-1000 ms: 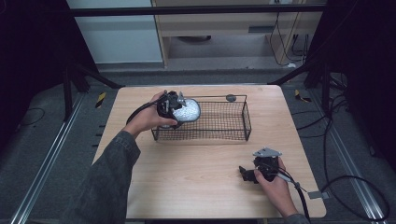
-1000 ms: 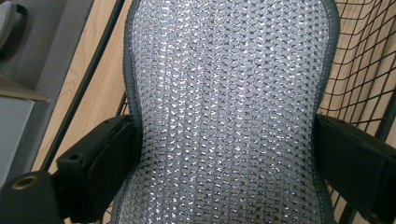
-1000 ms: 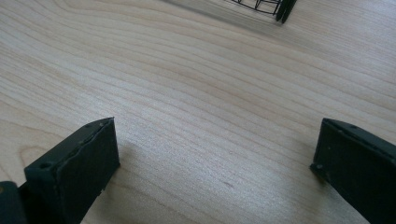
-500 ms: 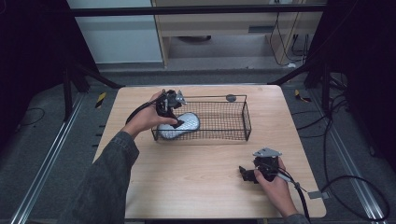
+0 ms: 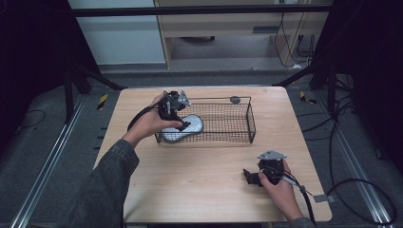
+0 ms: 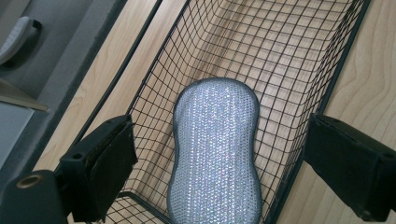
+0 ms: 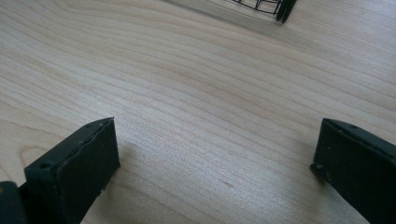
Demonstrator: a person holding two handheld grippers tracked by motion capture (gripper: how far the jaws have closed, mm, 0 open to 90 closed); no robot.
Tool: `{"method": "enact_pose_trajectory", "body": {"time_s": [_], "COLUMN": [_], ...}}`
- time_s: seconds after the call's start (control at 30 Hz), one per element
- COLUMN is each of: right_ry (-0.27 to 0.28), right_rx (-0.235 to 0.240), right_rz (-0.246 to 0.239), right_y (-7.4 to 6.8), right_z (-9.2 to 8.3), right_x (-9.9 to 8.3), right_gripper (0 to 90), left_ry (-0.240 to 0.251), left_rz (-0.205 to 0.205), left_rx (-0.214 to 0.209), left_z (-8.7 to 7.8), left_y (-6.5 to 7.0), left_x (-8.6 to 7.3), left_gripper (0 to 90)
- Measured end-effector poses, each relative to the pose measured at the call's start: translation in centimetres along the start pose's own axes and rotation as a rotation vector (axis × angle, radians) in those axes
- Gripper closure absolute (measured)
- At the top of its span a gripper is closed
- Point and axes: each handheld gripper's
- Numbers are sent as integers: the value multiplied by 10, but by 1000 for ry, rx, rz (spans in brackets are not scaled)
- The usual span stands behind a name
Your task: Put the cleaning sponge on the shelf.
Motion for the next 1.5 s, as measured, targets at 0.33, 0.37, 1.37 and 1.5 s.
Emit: {"method": "enact_pose_trajectory", "body": {"time_s": [0.33, 0.37, 1.37, 1.5], "right_ry": [1, 1, 1, 1], "right_rx": [1, 1, 1, 1], "right_rz": [0, 0, -1, 0], "right_y": [0, 0, 0, 0], "right_z": [0, 0, 0, 0], "right_x": [0, 0, 0, 0], "right_gripper": [4, 4, 4, 4], "left_ry": [31, 31, 99, 97], "left_rz": [-67, -67, -213, -227], "left_rx": [49, 49, 164, 166], "left_z": [-7, -7, -73, -79], "left_y": [16, 16, 54, 62], "left_x": [4, 4, -47, -57], "left_gripper": [65, 61, 56, 52]}}
Point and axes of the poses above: each handheld gripper's, and its own axes: z roughly forward along the jaws, x roughly out of its top, y roughly to its right, and after that the axes turned 11 degrees about y, right-handed
